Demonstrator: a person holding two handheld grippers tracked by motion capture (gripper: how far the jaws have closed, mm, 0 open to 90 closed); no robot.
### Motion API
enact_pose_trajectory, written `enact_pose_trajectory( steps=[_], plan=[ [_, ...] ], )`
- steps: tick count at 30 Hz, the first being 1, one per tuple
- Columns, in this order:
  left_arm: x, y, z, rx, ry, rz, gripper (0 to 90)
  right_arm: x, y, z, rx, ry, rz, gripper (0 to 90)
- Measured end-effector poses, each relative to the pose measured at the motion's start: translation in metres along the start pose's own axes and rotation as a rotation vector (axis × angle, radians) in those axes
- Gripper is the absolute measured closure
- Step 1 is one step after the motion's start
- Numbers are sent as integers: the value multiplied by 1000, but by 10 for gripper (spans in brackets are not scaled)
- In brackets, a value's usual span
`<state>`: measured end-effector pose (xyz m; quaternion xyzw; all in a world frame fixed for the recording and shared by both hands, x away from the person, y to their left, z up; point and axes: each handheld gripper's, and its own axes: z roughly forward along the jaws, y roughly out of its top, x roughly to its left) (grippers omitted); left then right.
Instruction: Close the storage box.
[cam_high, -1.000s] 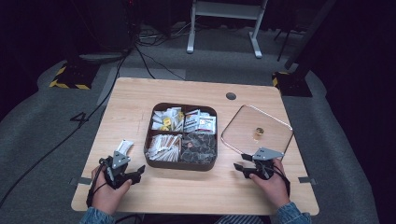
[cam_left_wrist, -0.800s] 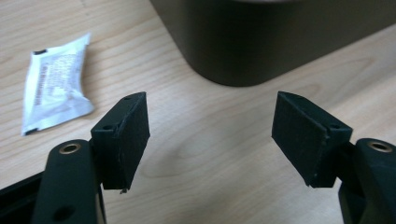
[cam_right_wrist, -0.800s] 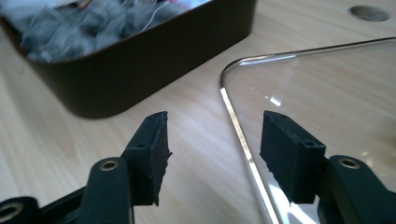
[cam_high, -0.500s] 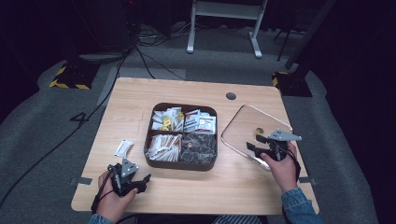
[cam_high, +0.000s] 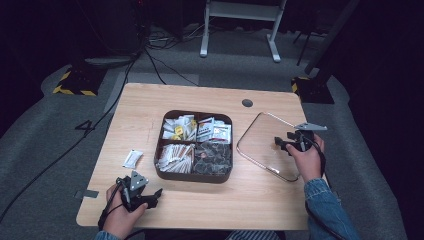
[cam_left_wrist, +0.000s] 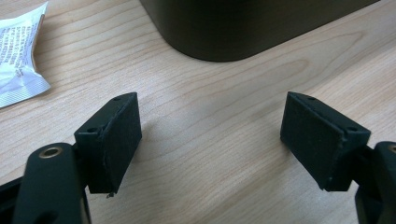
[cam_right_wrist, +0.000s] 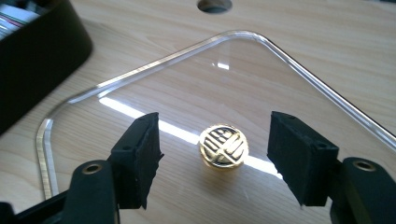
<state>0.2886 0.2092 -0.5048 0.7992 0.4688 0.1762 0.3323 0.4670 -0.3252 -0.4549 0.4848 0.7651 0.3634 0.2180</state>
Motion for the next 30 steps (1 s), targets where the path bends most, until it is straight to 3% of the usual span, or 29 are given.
enact_pose_trajectory(
  steps=[4,14,30],
  plan=[
    [0,0,0,0,-1,1,205,-3,-3,11,60,-15,2,338],
    [0,0,0,1,-2,2,203,1,-10,29,105,-1,9,379],
    [0,0,0,1,-2,1,202,-3,-19,37,54,-20,29,535]
  ],
)
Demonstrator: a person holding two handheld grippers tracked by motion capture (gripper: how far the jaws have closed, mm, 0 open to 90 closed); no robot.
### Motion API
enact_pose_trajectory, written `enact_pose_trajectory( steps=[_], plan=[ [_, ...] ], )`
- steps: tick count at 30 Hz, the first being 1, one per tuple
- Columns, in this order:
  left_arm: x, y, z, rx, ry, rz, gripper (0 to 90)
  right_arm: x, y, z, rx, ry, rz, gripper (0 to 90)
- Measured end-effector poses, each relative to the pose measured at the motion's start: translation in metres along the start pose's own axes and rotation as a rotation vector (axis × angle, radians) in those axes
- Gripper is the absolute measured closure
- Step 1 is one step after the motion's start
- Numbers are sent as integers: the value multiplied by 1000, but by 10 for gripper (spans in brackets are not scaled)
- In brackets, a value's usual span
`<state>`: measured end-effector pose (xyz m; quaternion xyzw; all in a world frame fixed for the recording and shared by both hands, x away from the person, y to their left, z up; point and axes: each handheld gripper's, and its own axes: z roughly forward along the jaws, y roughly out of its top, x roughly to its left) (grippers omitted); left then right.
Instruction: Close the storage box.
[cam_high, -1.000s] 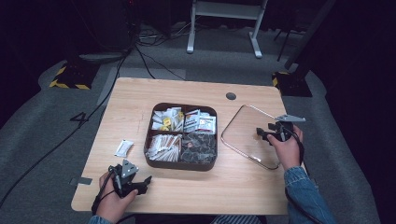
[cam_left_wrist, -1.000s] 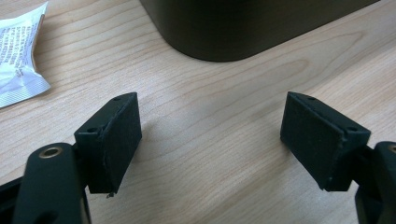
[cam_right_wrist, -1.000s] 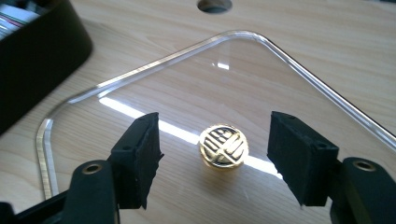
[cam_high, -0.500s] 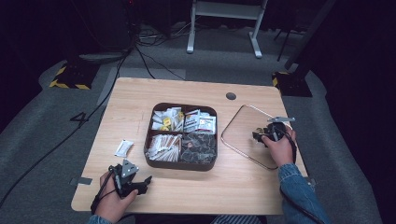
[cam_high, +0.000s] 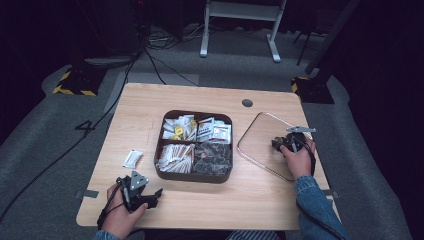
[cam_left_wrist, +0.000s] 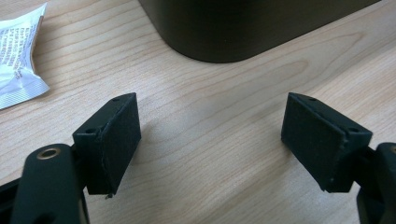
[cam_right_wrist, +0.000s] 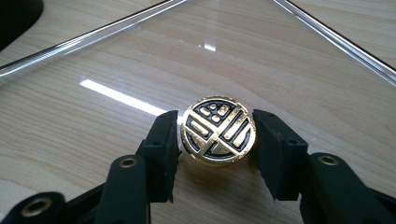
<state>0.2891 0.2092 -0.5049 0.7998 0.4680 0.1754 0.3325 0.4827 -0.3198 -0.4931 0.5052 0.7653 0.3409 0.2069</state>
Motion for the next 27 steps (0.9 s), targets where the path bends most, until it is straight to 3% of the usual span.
enact_pose_trajectory(
  steps=[8,14,27],
  plan=[
    [0,0,0,-2,1,-2,202,0,-2,3,-36,-7,-7,560],
    [0,0,0,-1,0,-3,203,2,-1,3,-37,-9,-32,586],
    [0,0,0,-4,2,-4,202,3,-1,2,-37,-18,-39,589]
  ],
)
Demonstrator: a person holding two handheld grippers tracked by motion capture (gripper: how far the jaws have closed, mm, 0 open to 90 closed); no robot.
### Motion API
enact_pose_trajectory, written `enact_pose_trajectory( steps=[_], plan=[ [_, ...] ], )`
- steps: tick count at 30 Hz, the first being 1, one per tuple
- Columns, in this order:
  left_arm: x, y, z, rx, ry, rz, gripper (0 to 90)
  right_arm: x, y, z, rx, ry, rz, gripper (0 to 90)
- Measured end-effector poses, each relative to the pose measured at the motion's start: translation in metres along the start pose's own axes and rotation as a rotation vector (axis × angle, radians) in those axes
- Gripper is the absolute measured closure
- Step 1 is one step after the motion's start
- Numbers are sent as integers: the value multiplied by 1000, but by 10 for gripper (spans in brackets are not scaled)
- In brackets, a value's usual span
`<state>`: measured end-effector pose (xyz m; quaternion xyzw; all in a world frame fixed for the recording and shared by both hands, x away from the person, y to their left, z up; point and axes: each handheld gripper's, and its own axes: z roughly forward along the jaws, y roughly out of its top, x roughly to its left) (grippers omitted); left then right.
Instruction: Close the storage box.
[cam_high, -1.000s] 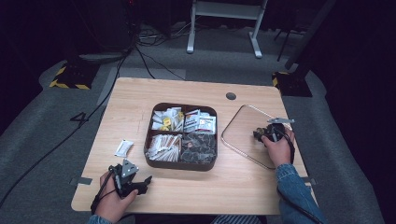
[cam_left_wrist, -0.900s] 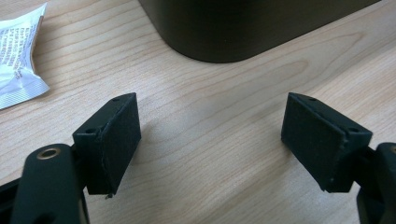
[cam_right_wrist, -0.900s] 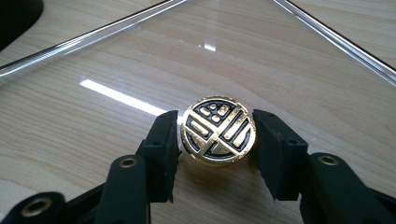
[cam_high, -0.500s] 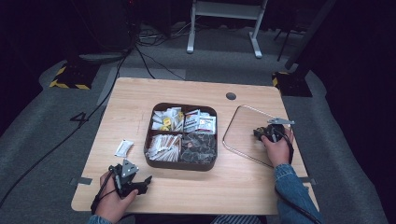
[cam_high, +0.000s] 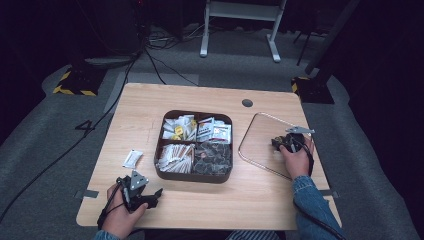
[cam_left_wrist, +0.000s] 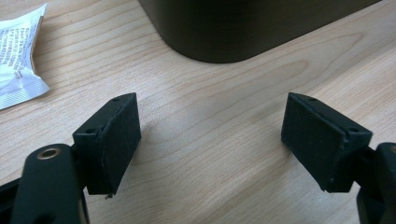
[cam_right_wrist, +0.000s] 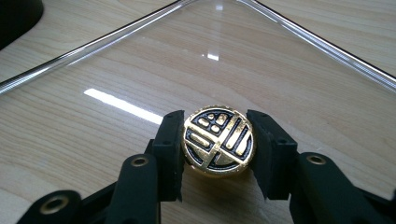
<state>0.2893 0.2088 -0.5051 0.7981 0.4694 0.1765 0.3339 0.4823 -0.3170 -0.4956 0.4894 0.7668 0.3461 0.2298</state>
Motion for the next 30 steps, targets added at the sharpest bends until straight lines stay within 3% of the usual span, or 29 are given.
enact_pose_trajectory(
  steps=[16,30],
  plan=[
    [0,0,1,-2,1,-1,202,2,20,-27,-53,21,1,589],
    [0,1,1,-2,4,-1,203,23,49,-59,-86,70,-29,589]
  ],
)
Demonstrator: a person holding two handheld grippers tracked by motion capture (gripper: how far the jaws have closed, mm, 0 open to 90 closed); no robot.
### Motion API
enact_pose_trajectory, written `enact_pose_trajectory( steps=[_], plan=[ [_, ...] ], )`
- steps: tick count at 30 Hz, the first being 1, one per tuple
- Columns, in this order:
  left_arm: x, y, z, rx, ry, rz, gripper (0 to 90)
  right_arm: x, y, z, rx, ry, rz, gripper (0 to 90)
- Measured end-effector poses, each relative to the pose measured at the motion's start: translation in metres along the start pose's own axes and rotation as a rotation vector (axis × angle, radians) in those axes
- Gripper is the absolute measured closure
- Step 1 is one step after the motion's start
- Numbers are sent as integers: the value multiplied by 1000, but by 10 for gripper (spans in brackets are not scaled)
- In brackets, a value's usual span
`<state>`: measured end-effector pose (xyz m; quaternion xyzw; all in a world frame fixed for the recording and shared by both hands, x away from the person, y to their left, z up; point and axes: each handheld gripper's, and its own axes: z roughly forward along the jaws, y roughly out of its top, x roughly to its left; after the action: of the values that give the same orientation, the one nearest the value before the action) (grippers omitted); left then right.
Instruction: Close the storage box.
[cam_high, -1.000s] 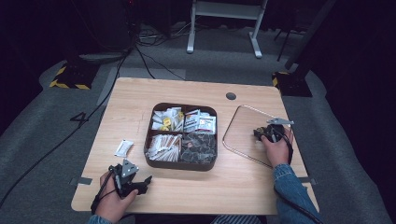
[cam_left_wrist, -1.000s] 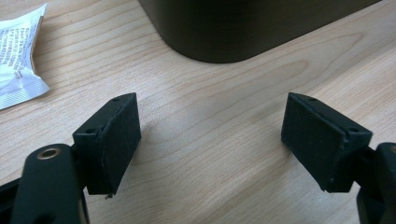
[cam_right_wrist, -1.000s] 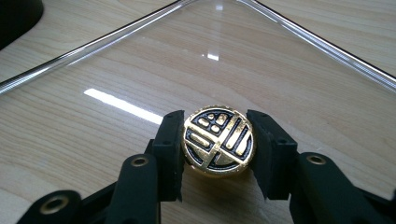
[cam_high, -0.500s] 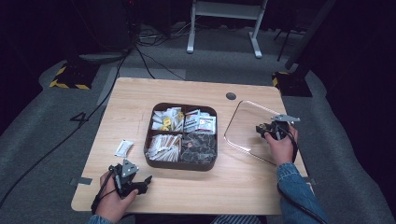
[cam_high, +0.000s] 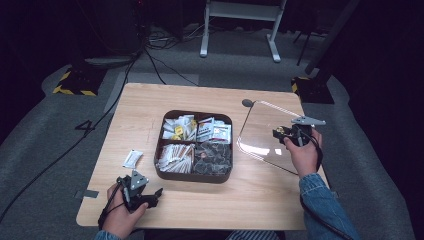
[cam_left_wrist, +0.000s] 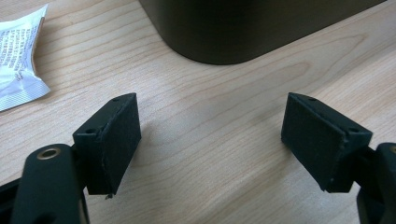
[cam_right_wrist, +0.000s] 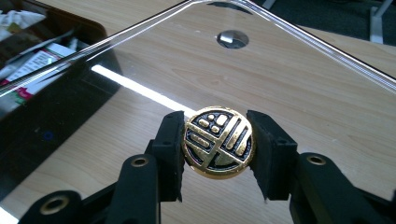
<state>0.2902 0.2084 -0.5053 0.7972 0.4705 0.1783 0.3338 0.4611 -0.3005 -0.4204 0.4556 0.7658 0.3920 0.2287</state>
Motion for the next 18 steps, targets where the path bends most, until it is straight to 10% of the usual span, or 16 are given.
enact_pose_trajectory(
  steps=[18],
  plan=[
    [0,0,0,0,-1,1,203,73,48,7,-4,120,-91,589]
  ],
)
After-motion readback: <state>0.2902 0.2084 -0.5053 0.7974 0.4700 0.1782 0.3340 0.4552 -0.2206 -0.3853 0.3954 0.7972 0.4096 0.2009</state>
